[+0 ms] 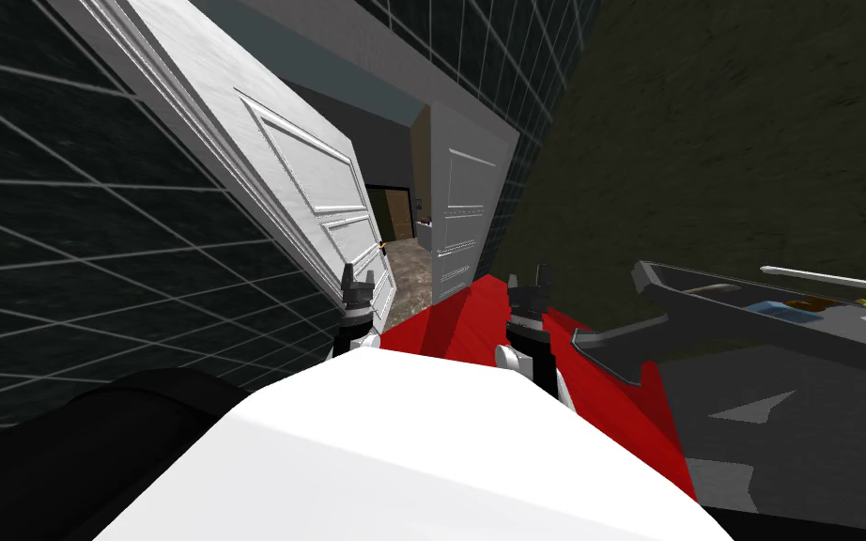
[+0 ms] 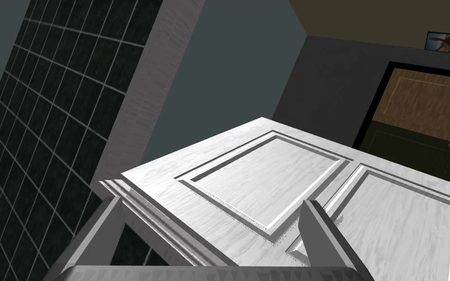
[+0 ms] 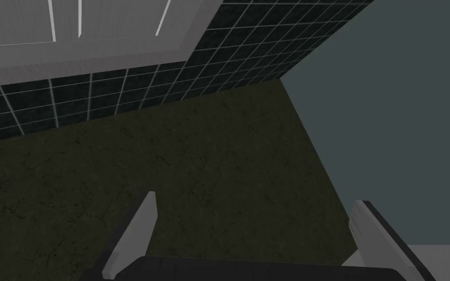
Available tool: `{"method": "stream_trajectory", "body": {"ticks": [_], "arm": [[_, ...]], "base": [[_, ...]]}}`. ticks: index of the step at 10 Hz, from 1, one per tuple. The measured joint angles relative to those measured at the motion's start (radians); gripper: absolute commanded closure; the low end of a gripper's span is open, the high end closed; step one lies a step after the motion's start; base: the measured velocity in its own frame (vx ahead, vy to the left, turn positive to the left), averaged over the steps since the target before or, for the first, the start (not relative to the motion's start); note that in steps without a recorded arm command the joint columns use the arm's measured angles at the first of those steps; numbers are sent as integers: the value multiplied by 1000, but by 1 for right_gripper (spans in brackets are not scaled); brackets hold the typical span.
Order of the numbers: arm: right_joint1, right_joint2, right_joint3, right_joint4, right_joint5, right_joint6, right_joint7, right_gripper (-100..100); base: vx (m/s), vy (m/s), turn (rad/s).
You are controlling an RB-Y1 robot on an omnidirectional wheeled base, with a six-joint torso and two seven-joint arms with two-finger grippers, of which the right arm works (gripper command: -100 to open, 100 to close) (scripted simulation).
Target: Push the door open
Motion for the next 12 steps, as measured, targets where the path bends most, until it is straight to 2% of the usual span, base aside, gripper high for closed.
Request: {"method": "stream_trajectory", "body": {"ticks": [3, 7, 9, 12], "arm": [[-35, -18, 15, 71, -1, -7, -3, -100], [-96, -41, 27, 162, -5, -1, -8, -100], [-140, -45, 36, 229, -5, -4, -7, -100], [-184, -61, 52, 304, -8, -1, -13, -100]], "base": [[80, -81, 51], [74, -50, 38], [84, -43, 51], [82, -49, 43]]}}
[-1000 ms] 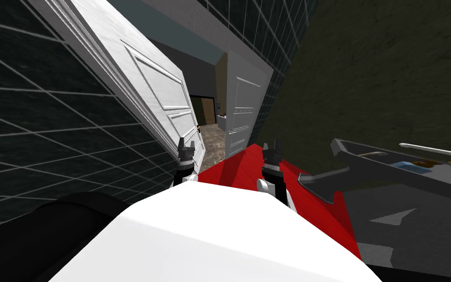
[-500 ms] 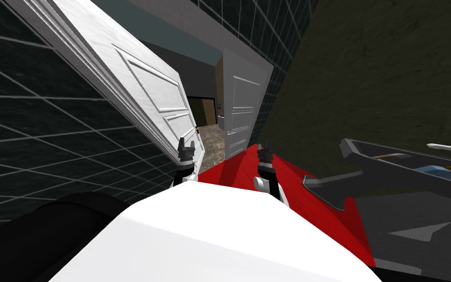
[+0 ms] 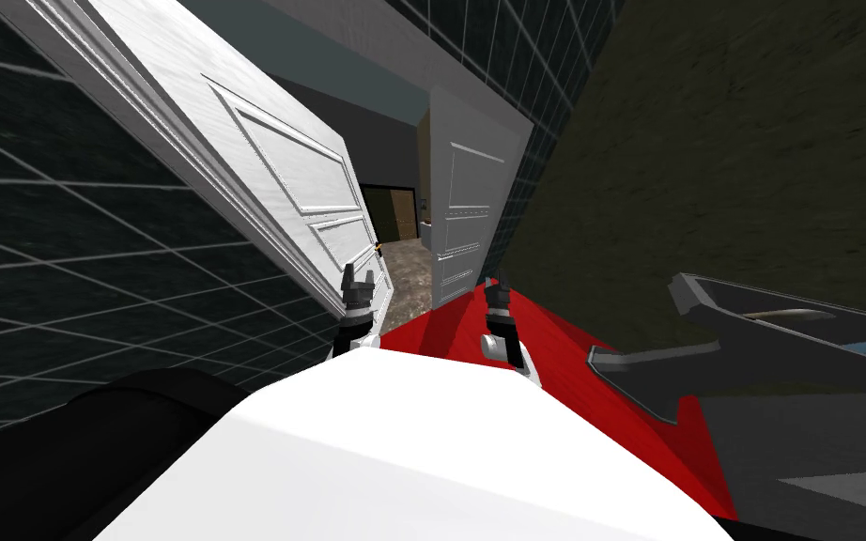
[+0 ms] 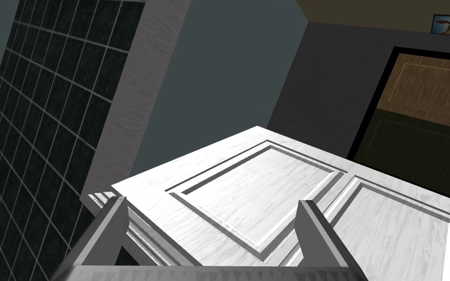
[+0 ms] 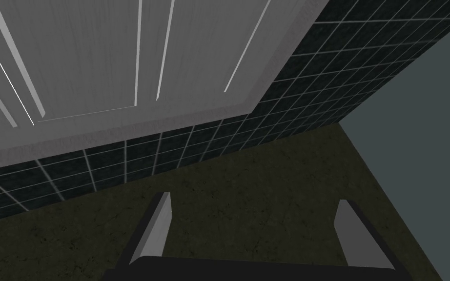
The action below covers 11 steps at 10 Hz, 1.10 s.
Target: Push the door open
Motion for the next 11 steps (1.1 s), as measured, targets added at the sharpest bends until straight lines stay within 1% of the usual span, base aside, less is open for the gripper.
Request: {"method": "stream_trajectory", "body": {"ticks": [1, 2, 4, 5, 6, 7, 8, 10, 11], "arm": [[-8, -4, 2, 15, -1, 0, -1, -100], [-26, -8, 2, 44, -3, -2, -3, -100], [-63, -13, 15, 105, -4, -7, -5, -100], [-86, -17, 20, 144, -5, -12, -7, -100], [-104, -18, 28, 172, -5, -11, -7, -100], [-116, -21, 30, 195, -6, -9, -9, -100], [-133, -27, 31, 230, -9, -13, -12, -100], [-159, -23, 44, 270, -7, -7, -10, -100], [-176, -28, 47, 296, -9, -6, -13, -100]], "base": [[44, -26, 21], [73, -41, 49], [92, -70, 80], [94, -75, 49], [62, -53, 15], [53, -44, 36], [68, -56, 62], [48, -37, 33], [69, -58, 69]]}}
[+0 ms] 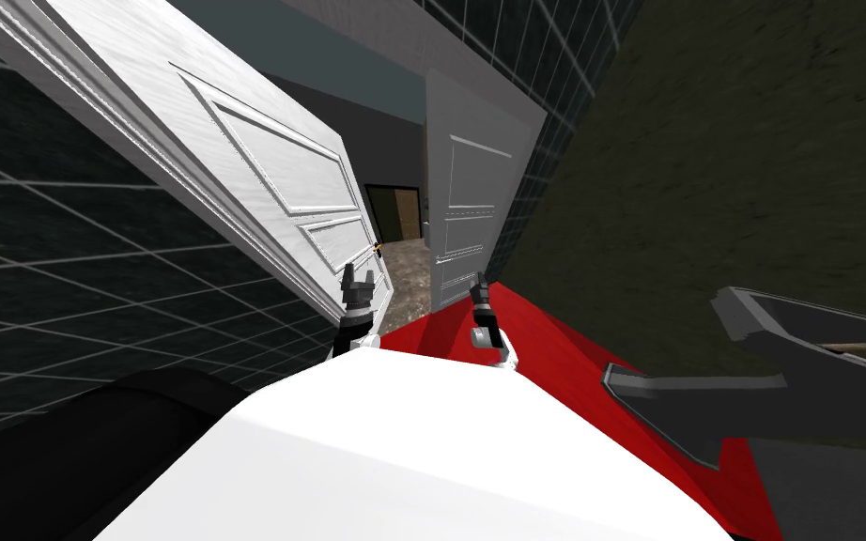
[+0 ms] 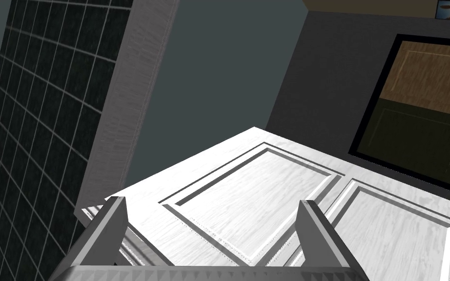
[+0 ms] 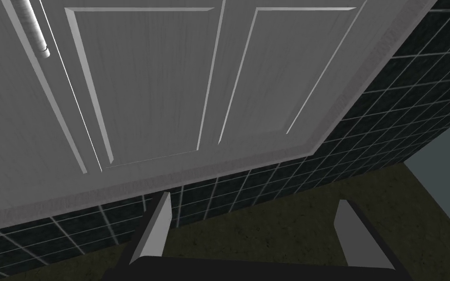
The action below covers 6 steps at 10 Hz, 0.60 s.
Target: Push the door open
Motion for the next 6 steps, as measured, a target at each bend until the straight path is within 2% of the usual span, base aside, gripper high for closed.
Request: {"method": "stream_trajectory", "body": {"ticks": [3, 5, 6], "arm": [[-75, -7, 15, 115, -5, -9, -7, -100], [-100, -4, 24, 154, -5, 3, -8, -100], [-107, -4, 27, 175, -5, 0, -8, -100]], "base": [[84, -74, 56], [38, -45, 32], [50, -43, 40]]}}
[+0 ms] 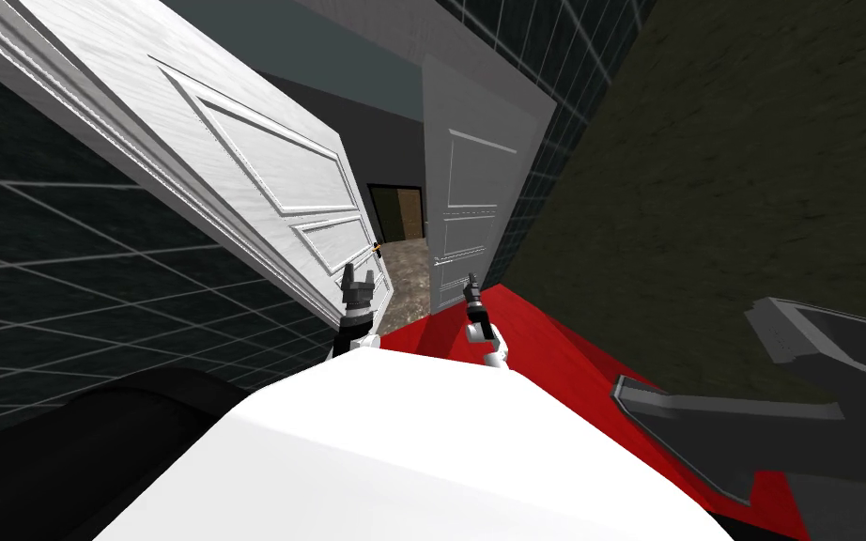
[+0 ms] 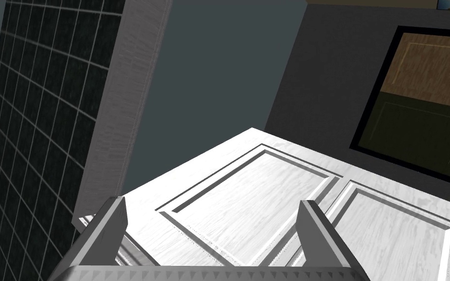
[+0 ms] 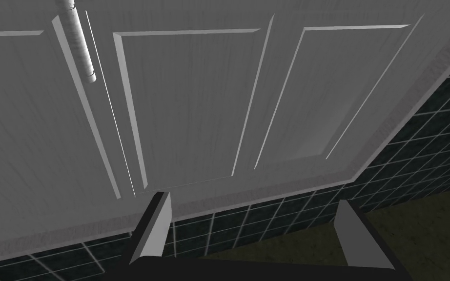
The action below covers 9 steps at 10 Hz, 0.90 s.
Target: Push the door open
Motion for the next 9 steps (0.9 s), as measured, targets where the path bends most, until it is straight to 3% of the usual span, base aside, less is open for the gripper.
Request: {"method": "stream_trajectory", "body": {"ticks": [3, 6, 9], "arm": [[-57, -1, 17, 93, -3, -5, -5, -100], [-85, -1, 29, 152, -5, -7, -9, -100], [-152, 4, 43, 250, -8, -10, -13, -100]], "base": [[73, -68, 58], [45, -35, 32], [72, -70, 56]]}}
